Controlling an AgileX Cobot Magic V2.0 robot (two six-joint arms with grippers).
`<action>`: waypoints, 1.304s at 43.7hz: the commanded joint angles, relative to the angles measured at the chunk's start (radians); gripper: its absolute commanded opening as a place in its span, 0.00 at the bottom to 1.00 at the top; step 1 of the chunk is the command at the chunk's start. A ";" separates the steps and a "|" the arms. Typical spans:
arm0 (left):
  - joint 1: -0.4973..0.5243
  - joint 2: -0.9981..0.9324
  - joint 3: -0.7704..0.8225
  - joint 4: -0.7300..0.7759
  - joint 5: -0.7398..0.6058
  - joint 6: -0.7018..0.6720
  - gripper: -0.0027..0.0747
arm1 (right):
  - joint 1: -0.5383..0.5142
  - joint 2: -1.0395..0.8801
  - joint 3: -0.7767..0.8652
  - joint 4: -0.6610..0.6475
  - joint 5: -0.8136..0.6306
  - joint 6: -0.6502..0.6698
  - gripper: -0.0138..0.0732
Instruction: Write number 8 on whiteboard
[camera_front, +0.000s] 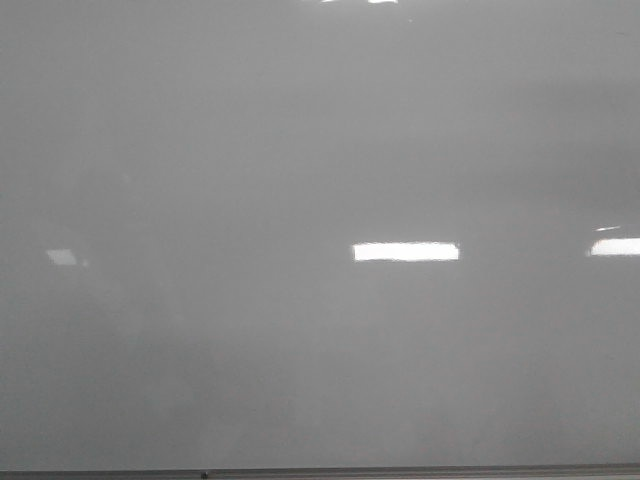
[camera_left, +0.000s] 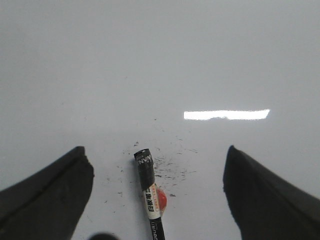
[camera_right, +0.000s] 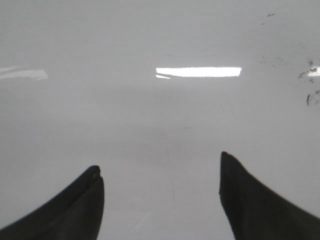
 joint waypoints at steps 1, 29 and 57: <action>0.001 0.010 -0.039 -0.007 -0.082 -0.008 0.78 | 0.000 0.012 -0.037 0.007 -0.075 -0.001 0.80; 0.081 0.607 -0.239 -0.142 0.226 -0.011 0.72 | 0.000 0.012 -0.037 0.007 -0.078 -0.001 0.80; 0.002 0.942 -0.249 -0.110 -0.132 0.000 0.51 | 0.000 0.012 -0.037 0.007 -0.078 -0.001 0.80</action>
